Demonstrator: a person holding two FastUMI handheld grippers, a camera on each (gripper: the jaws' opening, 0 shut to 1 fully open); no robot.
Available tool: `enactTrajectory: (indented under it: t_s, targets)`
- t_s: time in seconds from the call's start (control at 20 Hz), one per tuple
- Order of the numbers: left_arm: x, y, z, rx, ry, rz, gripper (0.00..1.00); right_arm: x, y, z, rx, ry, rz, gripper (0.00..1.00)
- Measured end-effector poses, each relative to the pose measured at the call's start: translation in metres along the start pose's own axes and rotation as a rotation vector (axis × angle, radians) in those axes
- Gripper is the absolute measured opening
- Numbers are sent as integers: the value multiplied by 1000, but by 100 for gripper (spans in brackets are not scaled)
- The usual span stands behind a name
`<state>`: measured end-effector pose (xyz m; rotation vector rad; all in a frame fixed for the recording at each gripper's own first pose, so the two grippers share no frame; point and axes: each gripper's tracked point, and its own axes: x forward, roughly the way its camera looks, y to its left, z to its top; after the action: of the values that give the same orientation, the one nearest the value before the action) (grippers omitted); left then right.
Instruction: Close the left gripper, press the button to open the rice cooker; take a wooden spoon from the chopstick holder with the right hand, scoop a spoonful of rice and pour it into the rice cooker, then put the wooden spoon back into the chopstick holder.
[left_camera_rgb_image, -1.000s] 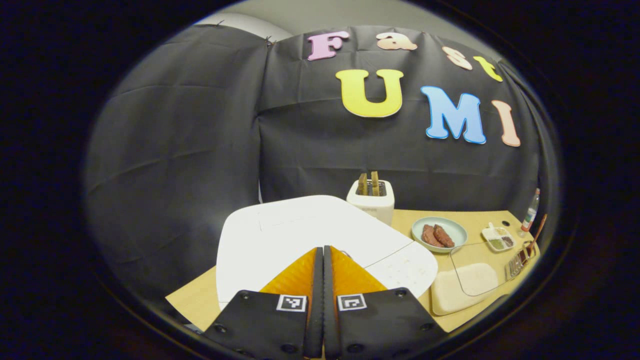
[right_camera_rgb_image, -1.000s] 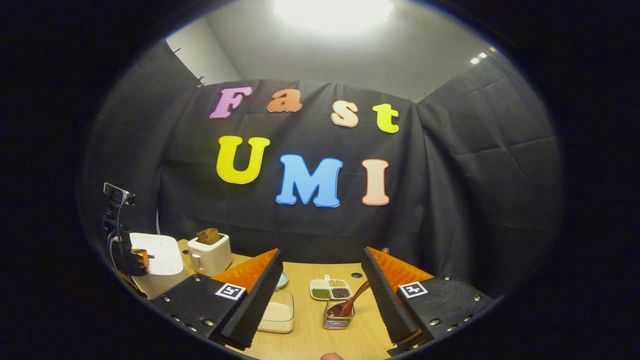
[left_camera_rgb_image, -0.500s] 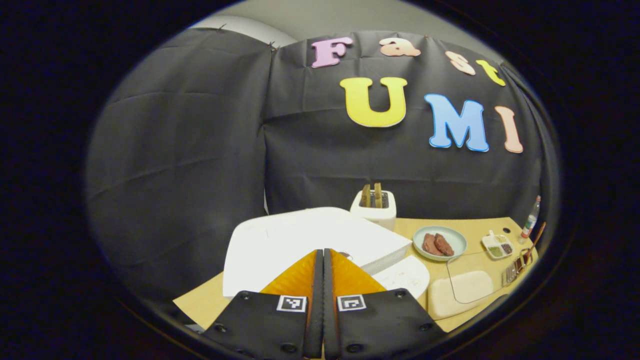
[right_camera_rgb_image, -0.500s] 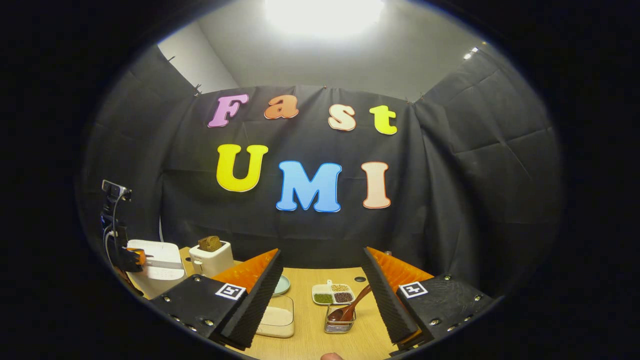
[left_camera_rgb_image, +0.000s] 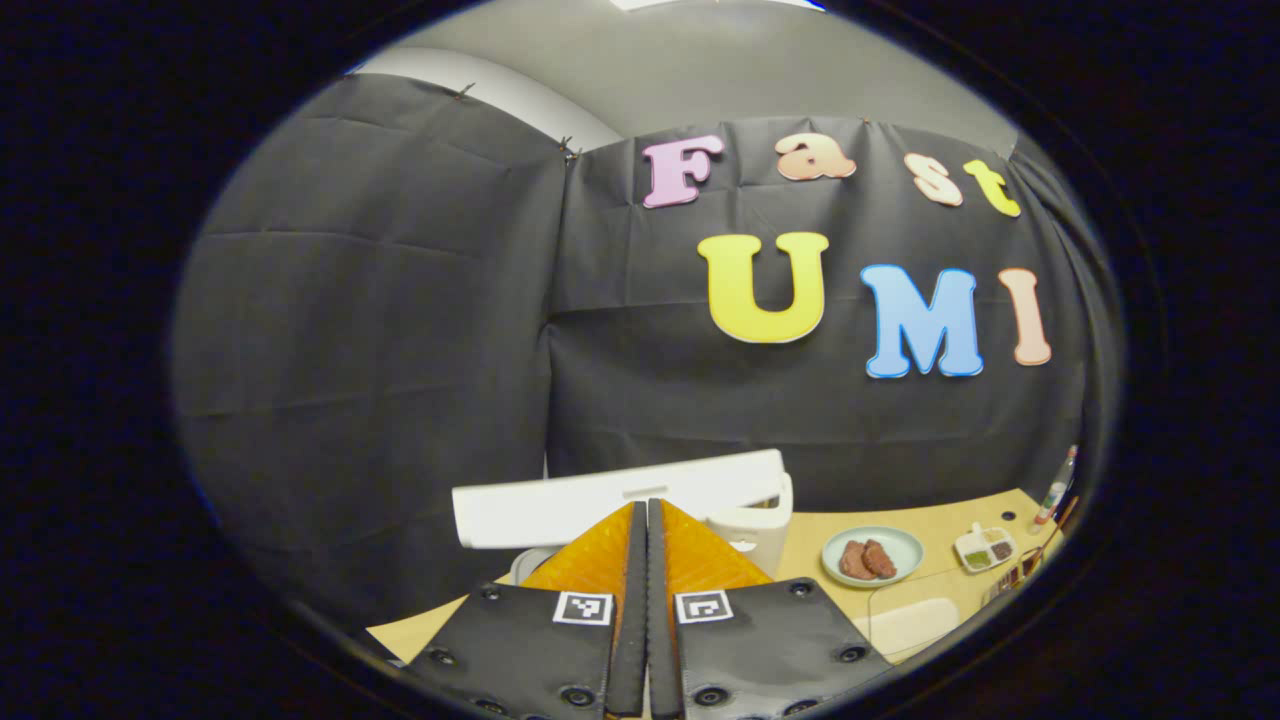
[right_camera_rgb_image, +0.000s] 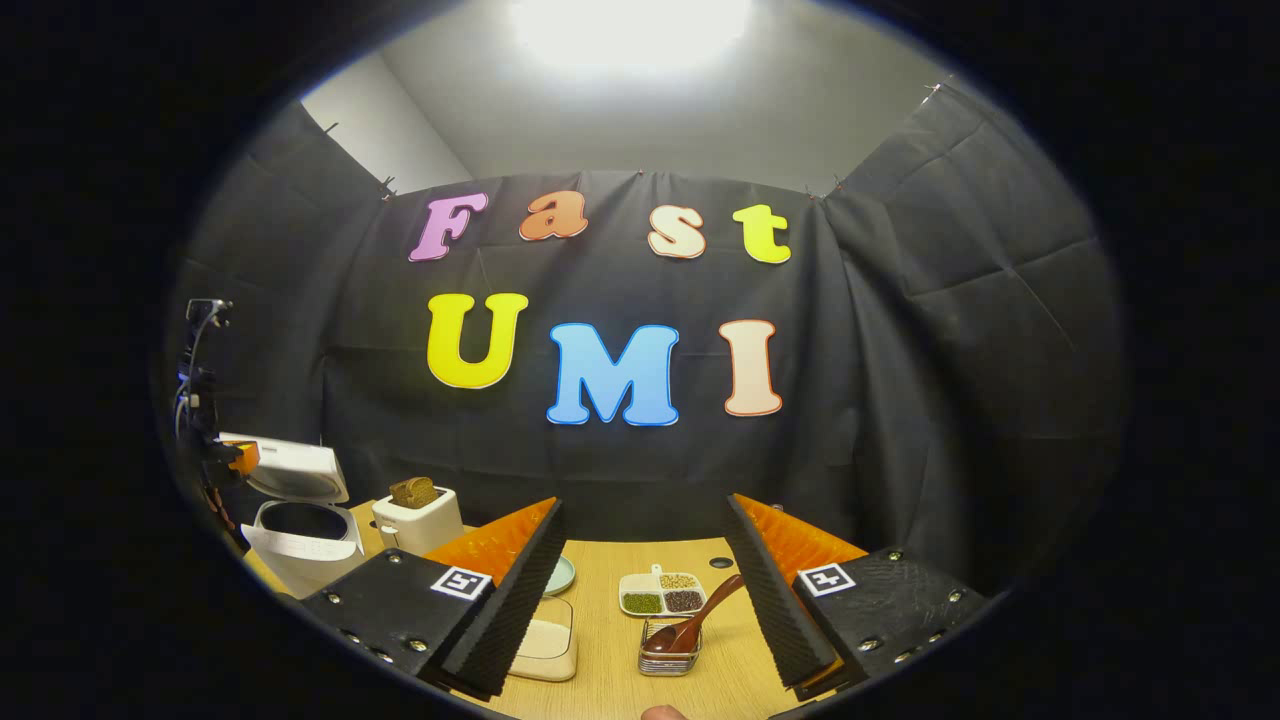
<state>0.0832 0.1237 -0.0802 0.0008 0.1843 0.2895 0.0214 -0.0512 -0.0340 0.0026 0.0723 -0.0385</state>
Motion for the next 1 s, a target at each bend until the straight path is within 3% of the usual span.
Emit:
enactTrajectory:
  t_s: [0.1, 0.2, 0.3, 0.65, 1.0]
  targets:
    - [-13, -9, 15, 2, -45, -20, 36, 8, -7, -5, 12, 14, 5, 96]
    - [-27, -19, 33, 7, -84, -28, 80, 19, -14, -9, 16, 24, 7, 96]
    - [-40, -26, 43, 9, -110, -32, 94, 32, -21, -16, 22, 36, 6, 96]
    - [-74, -47, 63, 28, -169, -50, 96, 77, -52, -52, 45, 109, -17, 96]
    - [-95, -46, 72, 25, -181, -12, 96, 120, -78, -111, 99, 236, -32, 96]
